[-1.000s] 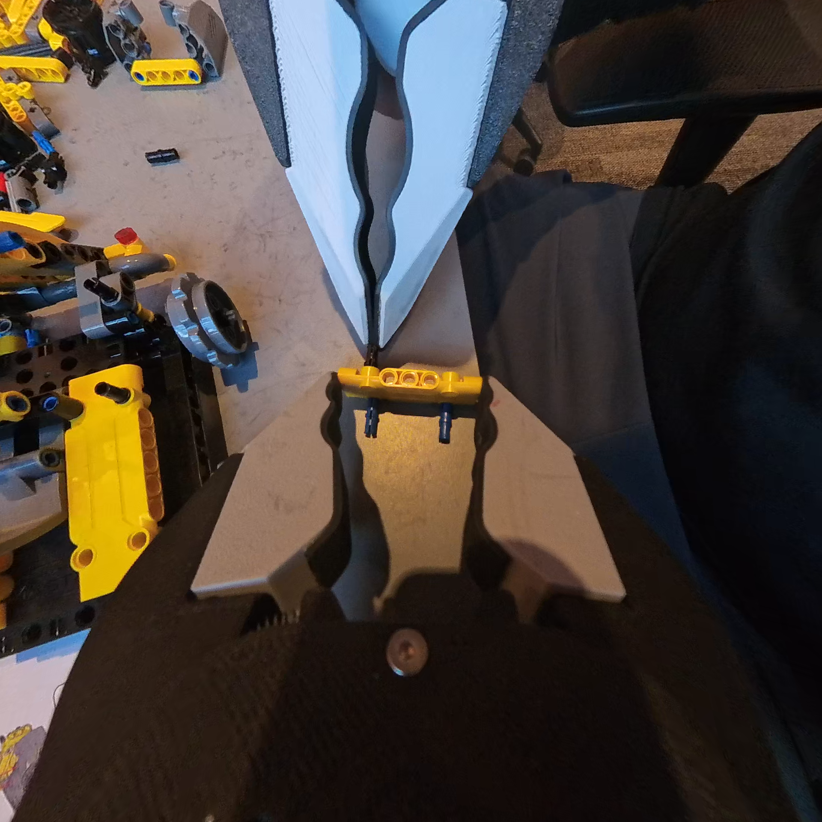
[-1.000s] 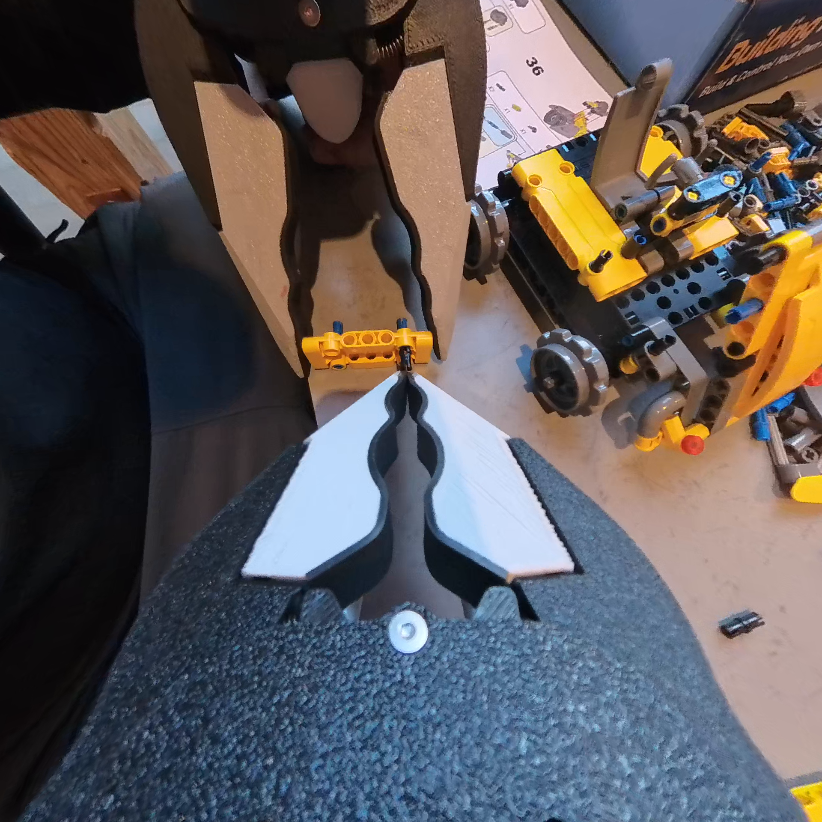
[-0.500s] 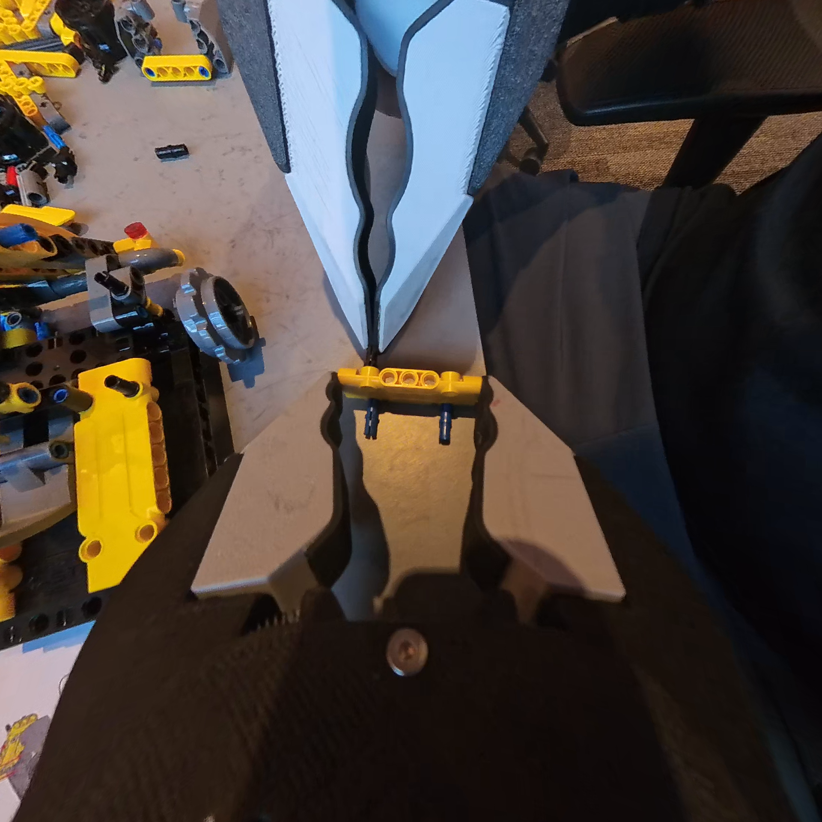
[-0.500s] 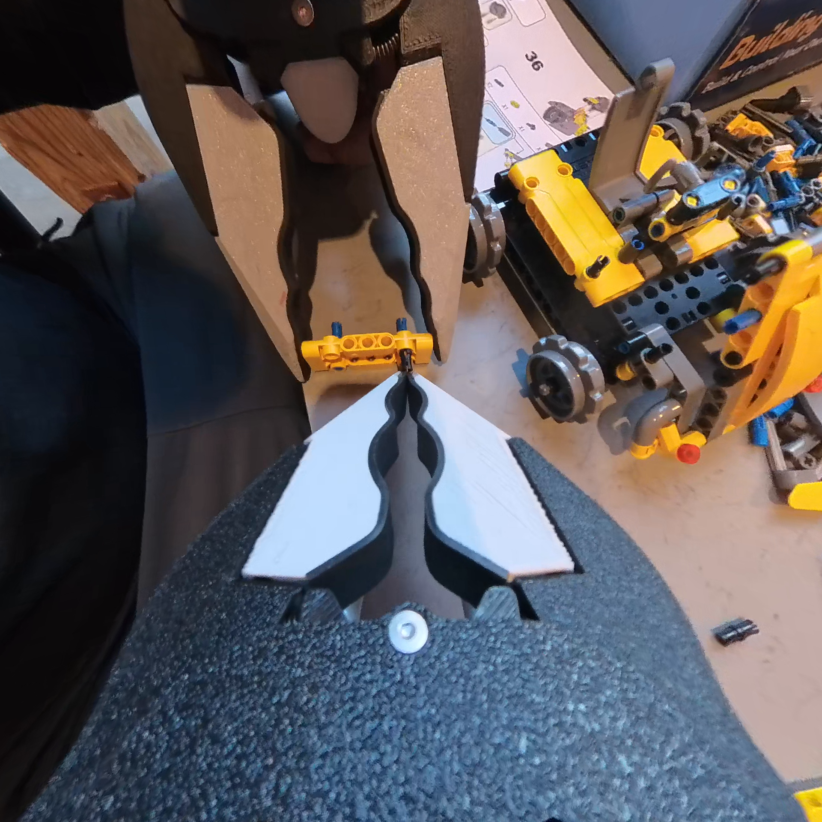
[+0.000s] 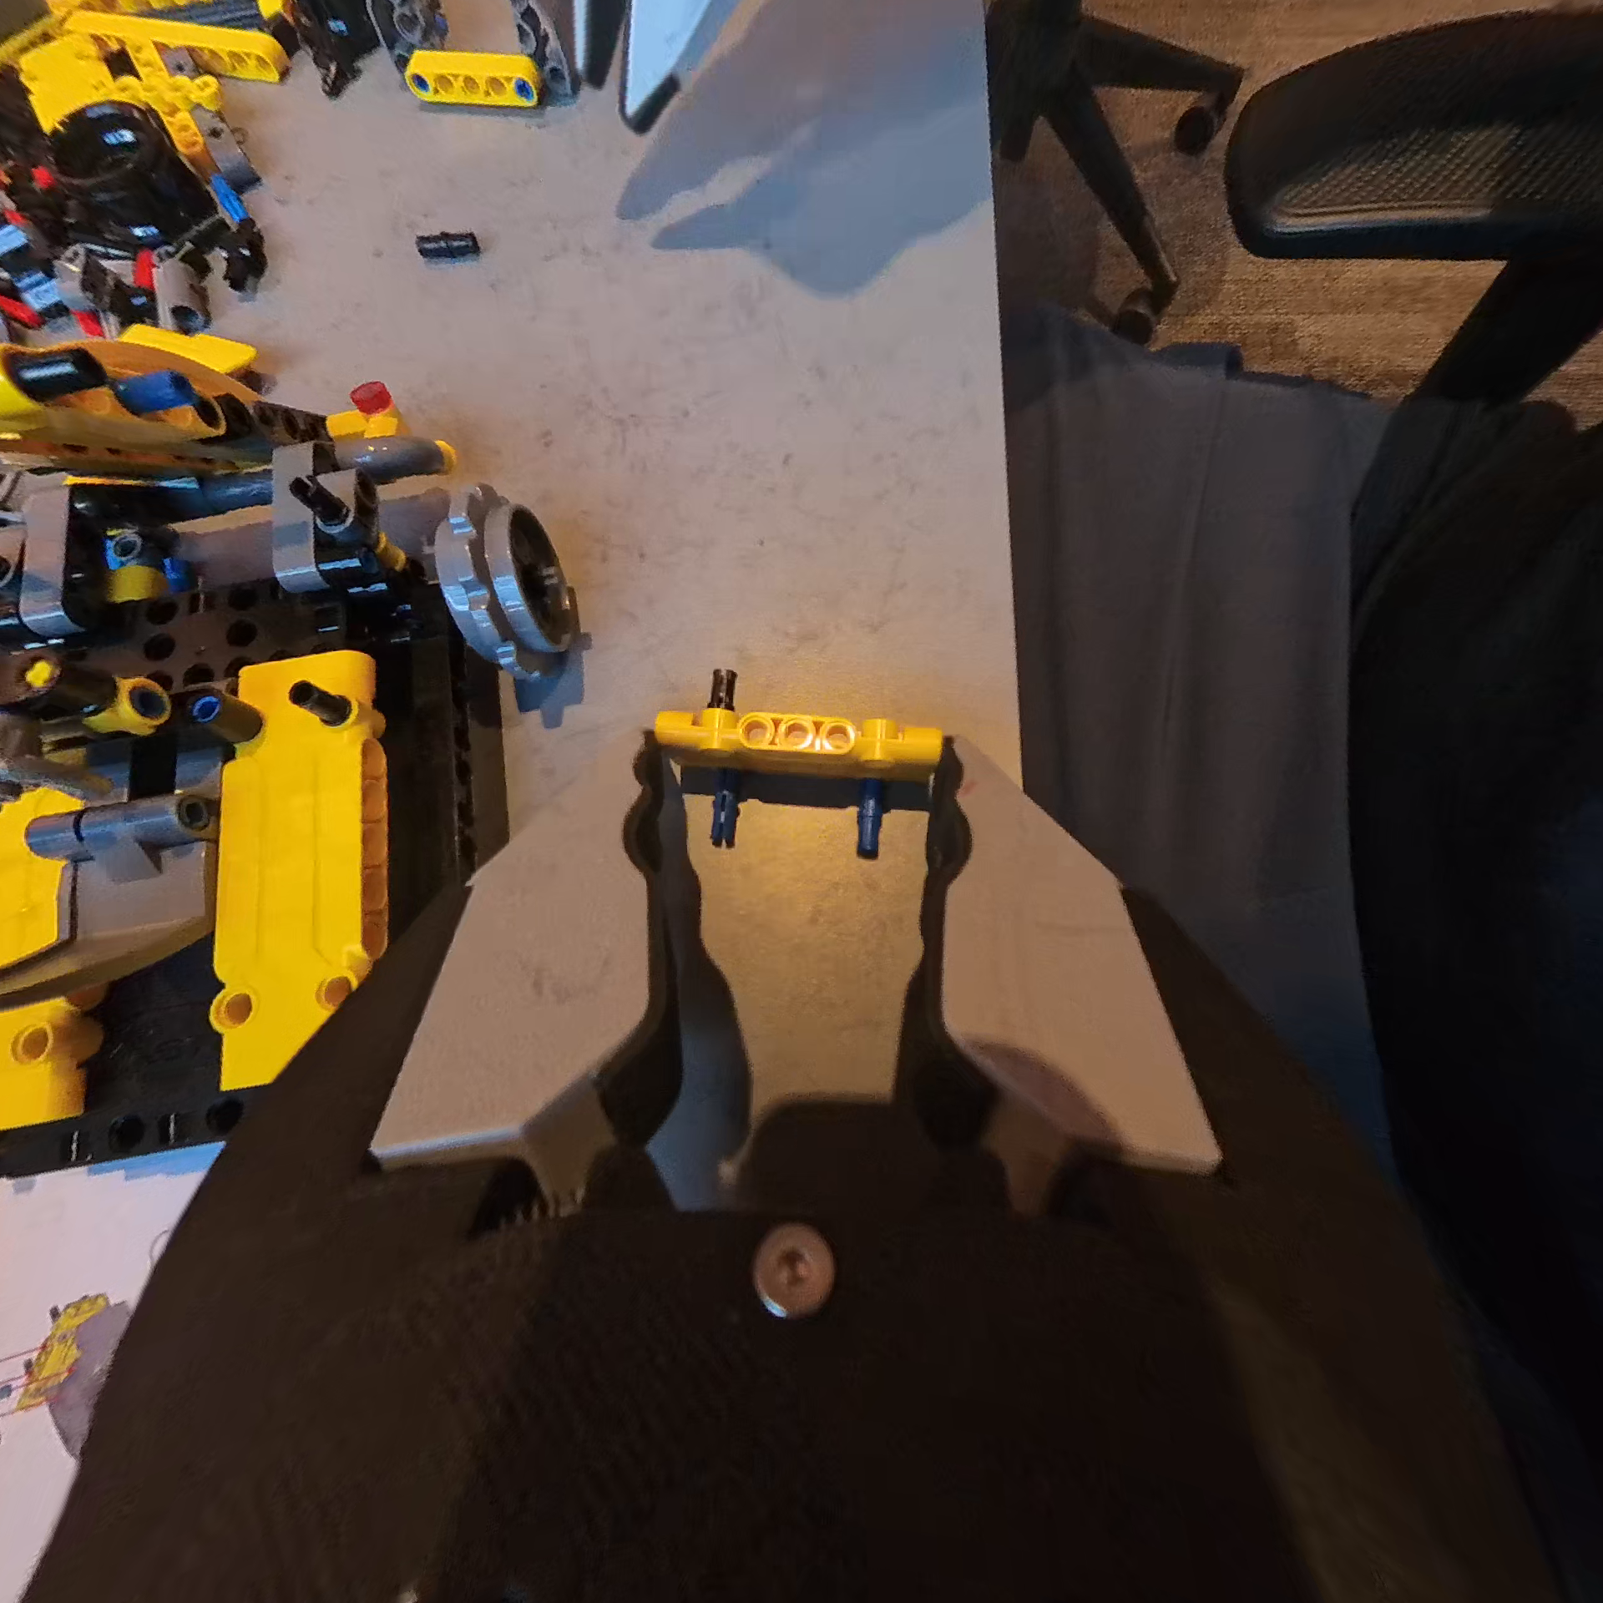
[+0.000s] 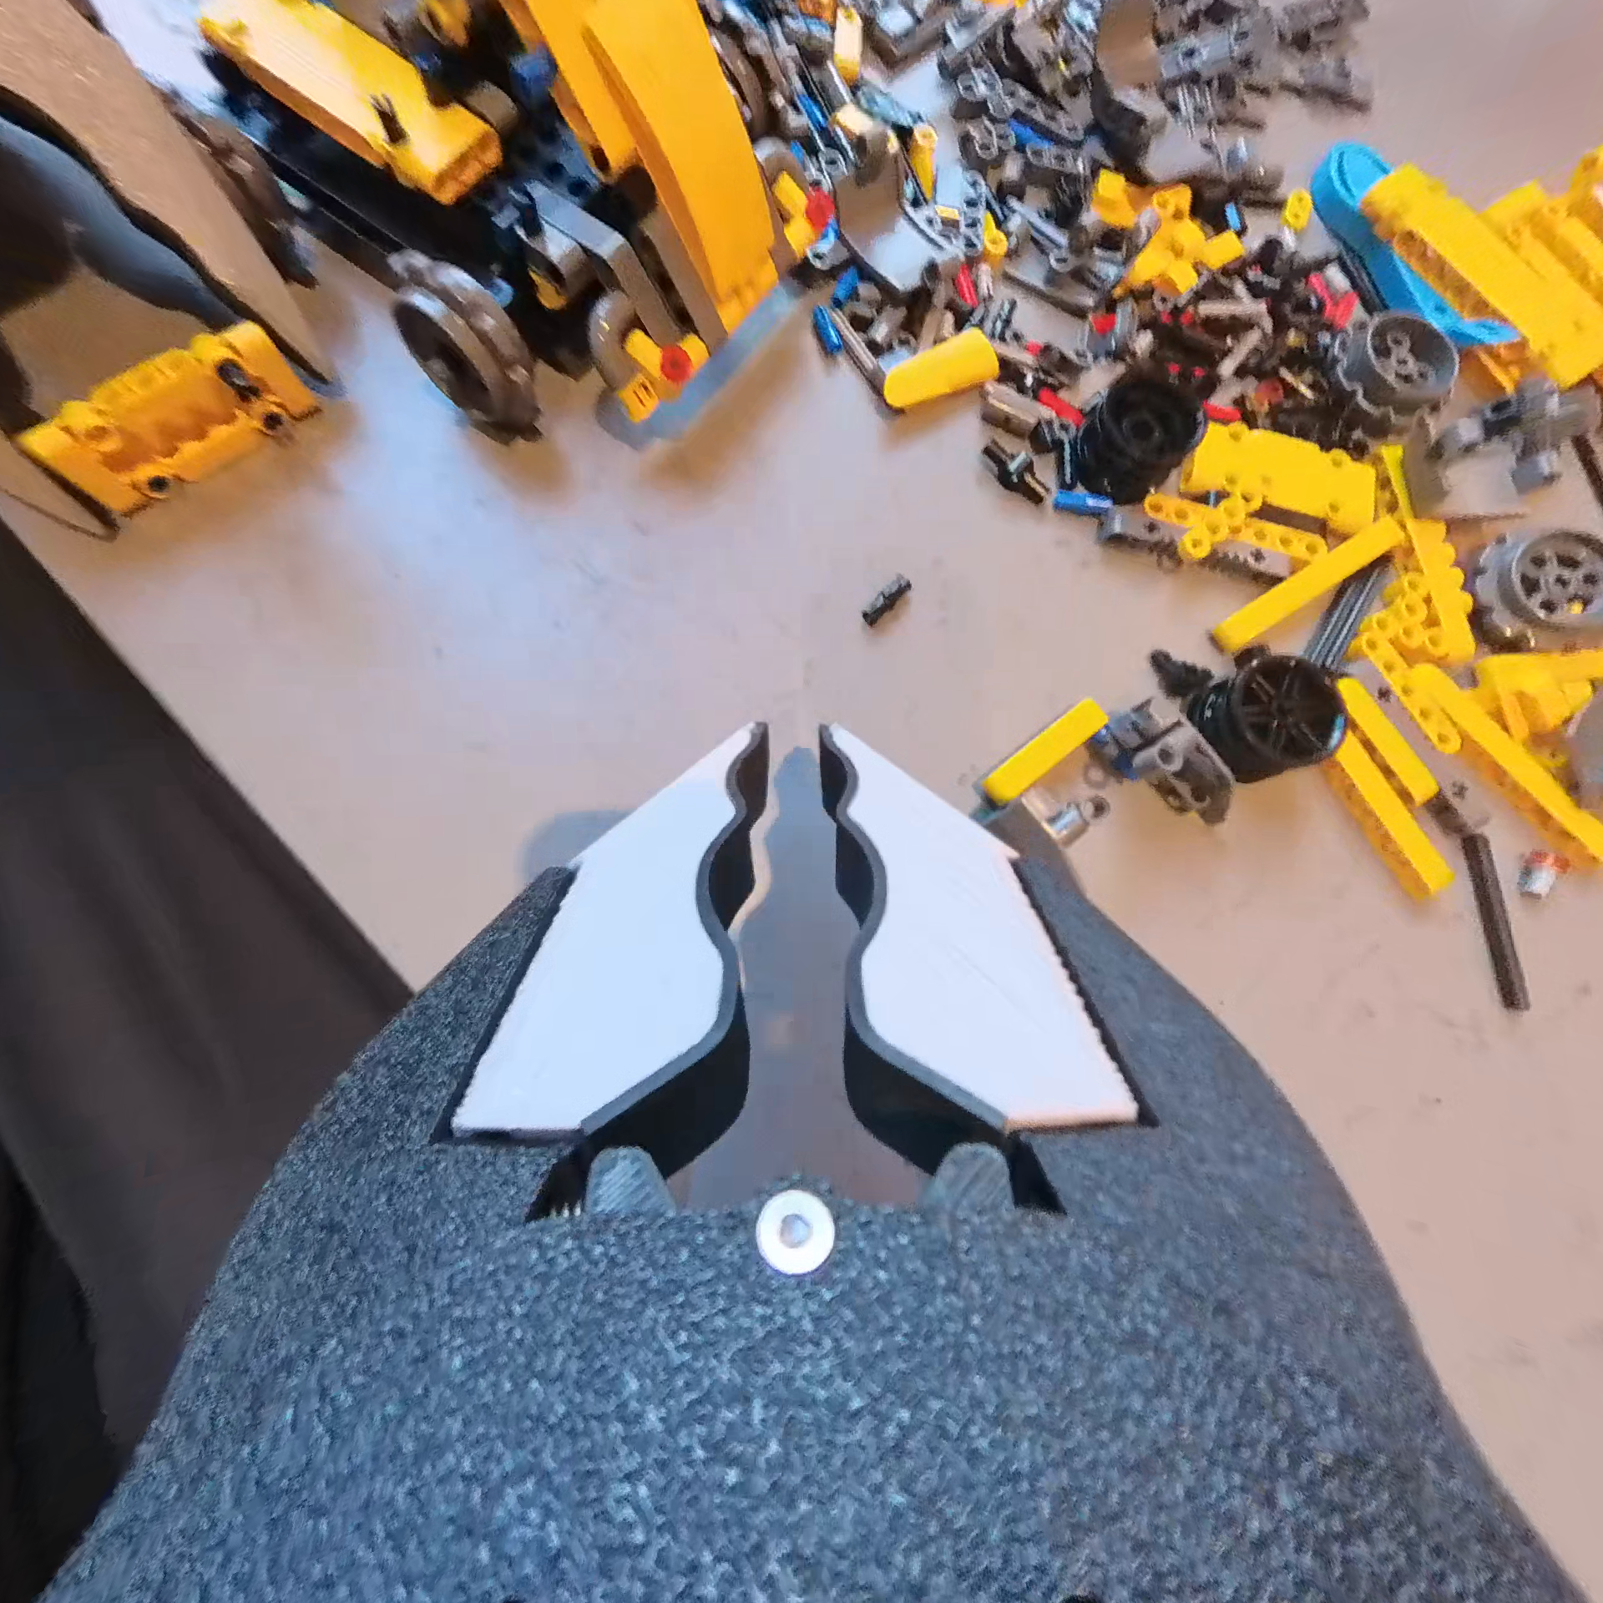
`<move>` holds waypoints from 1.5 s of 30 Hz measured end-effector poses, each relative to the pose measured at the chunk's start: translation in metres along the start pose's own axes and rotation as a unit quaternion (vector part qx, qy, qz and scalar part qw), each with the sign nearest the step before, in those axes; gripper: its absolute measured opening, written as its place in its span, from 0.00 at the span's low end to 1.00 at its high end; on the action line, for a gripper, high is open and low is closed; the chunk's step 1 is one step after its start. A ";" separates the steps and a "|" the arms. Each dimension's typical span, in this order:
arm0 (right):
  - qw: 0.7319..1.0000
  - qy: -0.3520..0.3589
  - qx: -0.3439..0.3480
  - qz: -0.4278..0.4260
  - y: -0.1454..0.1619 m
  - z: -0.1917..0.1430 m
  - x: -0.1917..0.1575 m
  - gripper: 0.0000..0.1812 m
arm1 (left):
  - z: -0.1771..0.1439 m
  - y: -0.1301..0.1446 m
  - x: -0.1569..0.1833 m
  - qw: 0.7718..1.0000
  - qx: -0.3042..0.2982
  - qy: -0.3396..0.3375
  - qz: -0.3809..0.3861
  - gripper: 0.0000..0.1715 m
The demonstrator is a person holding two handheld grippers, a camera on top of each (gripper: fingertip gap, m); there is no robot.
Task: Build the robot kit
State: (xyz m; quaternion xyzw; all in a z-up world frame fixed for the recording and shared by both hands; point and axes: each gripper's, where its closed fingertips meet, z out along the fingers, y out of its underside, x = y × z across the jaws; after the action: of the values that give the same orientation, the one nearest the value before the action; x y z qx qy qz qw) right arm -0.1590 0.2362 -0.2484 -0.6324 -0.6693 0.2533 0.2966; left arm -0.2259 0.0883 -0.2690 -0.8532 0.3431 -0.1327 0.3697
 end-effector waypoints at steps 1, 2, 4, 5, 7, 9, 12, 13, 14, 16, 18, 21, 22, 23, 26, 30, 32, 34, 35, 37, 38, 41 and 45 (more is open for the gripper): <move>1.000 0.008 -0.007 0.006 0.003 0.004 0.002 0.07 | 0.000 0.000 0.001 1.000 -0.001 0.002 -0.001 0.36; 1.000 0.013 -0.007 0.013 0.004 0.008 0.004 0.07 | 0.000 0.000 0.001 1.000 -0.001 0.003 -0.001 0.36; 0.999 0.020 0.005 0.033 -0.002 0.015 0.006 0.07 | 0.001 0.000 0.002 1.000 -0.002 0.002 0.000 0.37; 0.999 0.025 0.011 0.044 -0.006 0.018 0.009 0.08 | 0.001 0.000 0.002 1.000 -0.003 0.001 0.001 0.37; 0.997 0.041 0.020 0.060 -0.013 0.024 0.018 0.08 | 0.000 0.000 0.003 1.000 -0.005 0.002 0.001 0.38; 0.997 0.048 0.015 0.066 -0.015 0.032 0.024 0.08 | 0.000 -0.001 0.003 1.000 -0.005 -0.001 0.002 0.39; 0.996 0.049 0.000 0.070 -0.013 0.044 0.026 0.09 | -0.005 -0.004 0.004 1.000 0.000 0.000 0.004 0.39; 0.996 0.050 -0.008 0.070 -0.011 0.048 0.027 0.09 | -0.007 -0.006 0.004 1.000 0.002 0.000 0.002 0.39; 0.996 0.049 -0.005 0.071 -0.013 0.049 0.027 0.08 | -0.009 -0.007 0.004 1.000 0.003 0.001 0.000 0.40; 0.996 0.049 -0.009 0.072 -0.013 0.051 0.028 0.05 | -0.016 -0.012 0.003 1.000 0.007 -0.003 0.001 0.40; 0.997 0.038 -0.009 0.073 -0.014 0.051 0.025 0.02 | -0.024 -0.018 0.003 1.000 0.013 -0.009 0.006 0.40; 0.998 -0.009 0.011 0.055 -0.024 0.049 0.003 0.02 | -0.035 -0.028 0.003 0.999 0.023 -0.025 0.020 0.38; 0.998 -0.032 0.026 0.039 -0.031 0.046 -0.011 0.02 | -0.037 -0.031 0.003 0.999 0.025 -0.030 0.024 0.37; 0.998 -0.051 0.039 0.014 -0.038 0.042 -0.026 0.02 | -0.037 -0.033 0.002 0.999 0.026 -0.038 0.029 0.35; 0.990 -0.083 0.066 -0.090 -0.056 0.027 -0.071 0.02 | -0.033 -0.034 0.000 0.997 0.020 -0.064 0.050 0.26; 0.973 -0.123 0.074 -0.183 -0.066 0.015 -0.124 0.02 | -0.025 -0.030 0.003 0.997 0.011 -0.059 0.050 0.20; 0.965 -0.136 0.078 -0.210 -0.068 0.012 -0.140 0.02 | -0.023 -0.029 0.003 0.997 0.010 -0.061 0.055 0.16; 0.963 -0.139 0.074 -0.218 -0.067 0.012 -0.147 0.02 | -0.022 -0.028 0.005 0.996 0.007 -0.058 0.064 0.11; 0.963 -0.141 0.070 -0.219 -0.066 0.013 -0.148 0.02 | -0.022 -0.028 0.007 0.996 0.009 -0.056 0.068 0.08; 0.963 -0.139 0.066 -0.221 -0.064 0.016 -0.149 0.02 | -0.022 -0.030 0.013 0.996 0.013 -0.044 0.077 0.05; 0.963 -0.139 0.062 -0.221 -0.063 0.017 -0.149 0.02 | -0.021 -0.030 0.014 0.996 0.012 -0.042 0.079 0.05; 0.963 -0.143 0.064 -0.220 -0.062 0.018 -0.152 0.02 | -0.018 -0.028 0.015 0.996 0.007 -0.041 0.079 0.06; 0.962 -0.143 0.059 -0.224 -0.061 0.021 -0.153 0.02 | -0.017 -0.027 0.014 0.995 0.007 -0.044 0.088 0.02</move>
State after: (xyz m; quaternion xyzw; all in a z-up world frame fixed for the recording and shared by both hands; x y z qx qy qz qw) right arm -0.2133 0.0798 -0.2313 -0.4052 -0.8128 0.3074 0.2842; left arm -0.2102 0.0827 -0.2383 -0.8223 0.3991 -0.0645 0.4005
